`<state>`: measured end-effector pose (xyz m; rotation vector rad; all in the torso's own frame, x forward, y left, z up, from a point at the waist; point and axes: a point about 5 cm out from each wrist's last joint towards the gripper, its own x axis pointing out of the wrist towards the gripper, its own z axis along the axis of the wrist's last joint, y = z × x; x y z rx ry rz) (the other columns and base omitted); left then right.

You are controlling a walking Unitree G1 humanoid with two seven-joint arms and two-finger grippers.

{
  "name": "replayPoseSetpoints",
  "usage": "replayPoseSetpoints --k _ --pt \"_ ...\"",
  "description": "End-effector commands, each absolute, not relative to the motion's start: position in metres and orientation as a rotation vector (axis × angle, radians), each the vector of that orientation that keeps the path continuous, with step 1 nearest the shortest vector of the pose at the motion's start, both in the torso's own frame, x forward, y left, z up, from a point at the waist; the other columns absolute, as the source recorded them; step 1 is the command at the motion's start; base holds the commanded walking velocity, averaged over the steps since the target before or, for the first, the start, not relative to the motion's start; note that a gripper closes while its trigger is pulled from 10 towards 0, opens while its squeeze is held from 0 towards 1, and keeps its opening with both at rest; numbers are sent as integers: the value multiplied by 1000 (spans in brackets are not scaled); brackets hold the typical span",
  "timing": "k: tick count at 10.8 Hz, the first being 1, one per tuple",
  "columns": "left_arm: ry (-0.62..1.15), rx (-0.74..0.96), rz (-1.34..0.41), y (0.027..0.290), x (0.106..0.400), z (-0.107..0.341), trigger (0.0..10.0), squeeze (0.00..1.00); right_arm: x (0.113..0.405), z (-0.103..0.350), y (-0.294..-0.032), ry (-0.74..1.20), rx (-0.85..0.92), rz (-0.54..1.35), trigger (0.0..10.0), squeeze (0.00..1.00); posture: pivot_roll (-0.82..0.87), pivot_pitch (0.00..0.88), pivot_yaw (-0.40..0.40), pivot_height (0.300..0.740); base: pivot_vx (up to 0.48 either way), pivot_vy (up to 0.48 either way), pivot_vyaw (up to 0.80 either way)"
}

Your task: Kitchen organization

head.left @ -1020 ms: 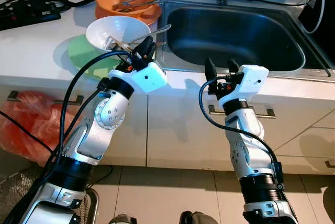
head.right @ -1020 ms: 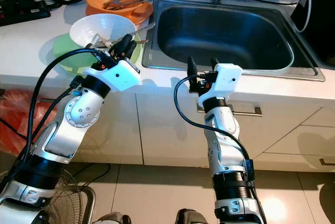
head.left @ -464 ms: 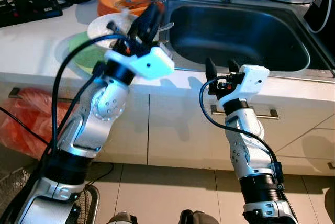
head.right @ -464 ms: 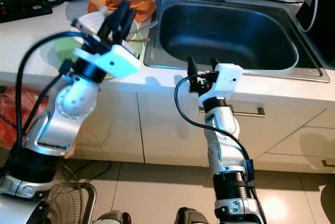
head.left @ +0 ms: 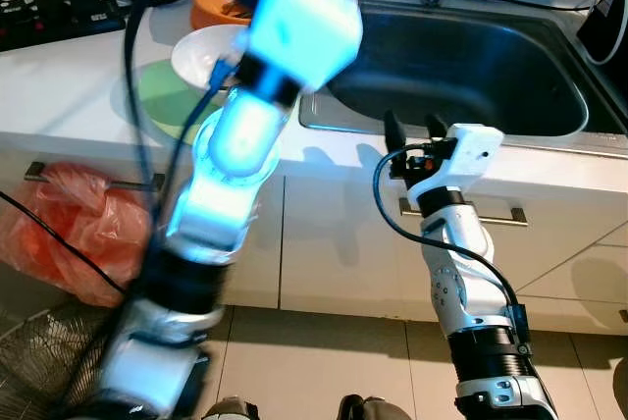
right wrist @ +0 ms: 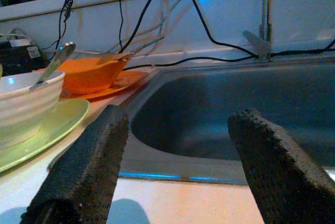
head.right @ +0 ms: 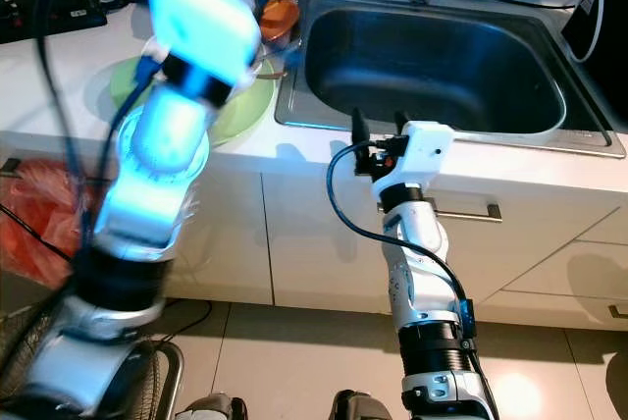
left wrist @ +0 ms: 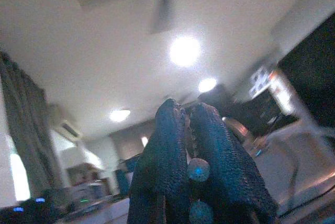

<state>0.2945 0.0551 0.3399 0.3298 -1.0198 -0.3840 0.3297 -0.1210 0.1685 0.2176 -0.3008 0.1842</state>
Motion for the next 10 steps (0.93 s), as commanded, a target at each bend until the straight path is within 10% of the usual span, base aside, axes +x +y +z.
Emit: replayPoseSetpoints --k 1,10 --pt "-993 224 -453 50 296 345 10000 0 330 171 -122 -318 206 184 10000 0 65 107 -28 740 0 0 0" --pt "-605 -345 -666 66 323 324 10000 0 332 174 -114 -334 136 222 10000 0 59 115 -34 740 0 0 0"
